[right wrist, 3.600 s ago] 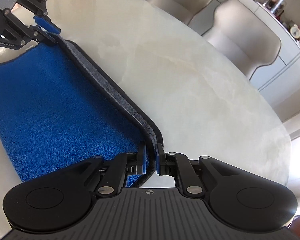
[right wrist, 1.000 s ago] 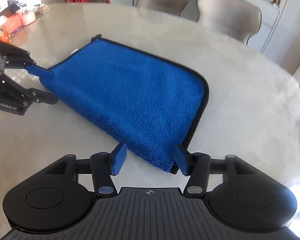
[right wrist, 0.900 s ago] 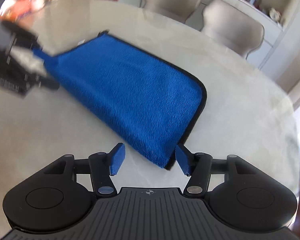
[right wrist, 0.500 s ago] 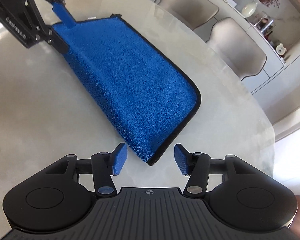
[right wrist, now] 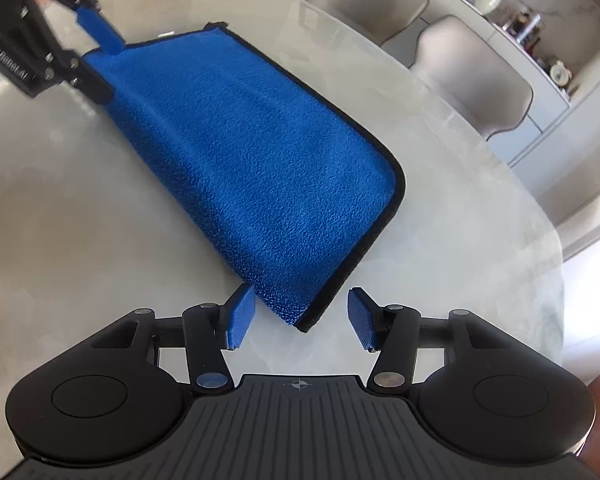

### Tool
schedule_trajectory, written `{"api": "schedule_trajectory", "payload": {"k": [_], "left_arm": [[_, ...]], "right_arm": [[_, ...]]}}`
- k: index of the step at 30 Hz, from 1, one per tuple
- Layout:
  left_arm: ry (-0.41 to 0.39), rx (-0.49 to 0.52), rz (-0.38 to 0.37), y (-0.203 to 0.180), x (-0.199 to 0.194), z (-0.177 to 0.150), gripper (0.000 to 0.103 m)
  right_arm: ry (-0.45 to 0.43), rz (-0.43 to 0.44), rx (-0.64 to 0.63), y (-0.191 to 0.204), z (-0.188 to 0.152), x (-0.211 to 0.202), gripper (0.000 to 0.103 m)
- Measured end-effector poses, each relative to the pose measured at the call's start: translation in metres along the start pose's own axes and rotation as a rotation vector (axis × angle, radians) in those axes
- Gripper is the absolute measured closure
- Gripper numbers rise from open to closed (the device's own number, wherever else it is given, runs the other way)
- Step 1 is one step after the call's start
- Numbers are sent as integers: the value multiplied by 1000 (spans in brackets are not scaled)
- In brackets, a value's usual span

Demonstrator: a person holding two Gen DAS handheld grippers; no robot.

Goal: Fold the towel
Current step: 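Grasp the folded towel's end with the right gripper while the left gripper grasps its corner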

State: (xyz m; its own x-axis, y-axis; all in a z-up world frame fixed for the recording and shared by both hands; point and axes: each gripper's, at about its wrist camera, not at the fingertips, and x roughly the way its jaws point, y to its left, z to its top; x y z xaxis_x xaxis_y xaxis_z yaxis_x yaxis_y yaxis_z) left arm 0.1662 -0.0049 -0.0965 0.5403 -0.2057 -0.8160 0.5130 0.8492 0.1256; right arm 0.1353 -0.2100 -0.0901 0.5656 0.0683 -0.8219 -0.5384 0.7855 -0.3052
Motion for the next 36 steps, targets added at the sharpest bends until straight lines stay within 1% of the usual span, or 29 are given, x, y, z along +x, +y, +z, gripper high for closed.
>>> {"api": "schedule_trajectory", "payload": {"k": [4, 6, 7, 8, 10, 12, 14, 16, 19, 22, 26, 31, 36], "left_arm": [[2, -7, 8, 0, -1, 1, 36], [5, -8, 9, 1, -1, 1, 36], [6, -7, 10, 1, -1, 0, 36], [8, -7, 10, 2, -1, 0, 36], [11, -5, 9, 2, -1, -1, 36], [9, -2, 8, 1, -2, 0, 36], [5, 3, 3, 0, -2, 2, 36], [2, 11, -5, -1, -1, 4, 36], [-8, 60, -44, -10, 1, 14, 36], [-38, 145, -88, -28, 3, 22, 36], [-71, 266, -129, -56, 8, 30, 36], [-100, 367, -146, -85, 19, 41, 36], [-165, 469, -136, -112, 28, 53, 36]], "right_arm": [[-7, 85, 164, -18, -5, 3, 52], [-15, 133, 217, -24, -9, 3, 63], [-19, 167, 257, -29, -11, 4, 64], [-24, 183, 289, -33, -13, 4, 66], [-30, 185, 307, -36, -14, 3, 71], [-33, 192, 325, -37, -15, 2, 82], [-46, 205, 361, -39, -14, -1, 85], [-57, 198, 359, -39, -12, -4, 85], [-71, 178, 328, -37, -7, -10, 86], [-98, 175, 327, -38, -1, -17, 86], [-131, 204, 359, -45, 7, -25, 86], [-138, 218, 336, -49, 17, -30, 86], [-148, 252, 332, -55, 23, -33, 86]]}}
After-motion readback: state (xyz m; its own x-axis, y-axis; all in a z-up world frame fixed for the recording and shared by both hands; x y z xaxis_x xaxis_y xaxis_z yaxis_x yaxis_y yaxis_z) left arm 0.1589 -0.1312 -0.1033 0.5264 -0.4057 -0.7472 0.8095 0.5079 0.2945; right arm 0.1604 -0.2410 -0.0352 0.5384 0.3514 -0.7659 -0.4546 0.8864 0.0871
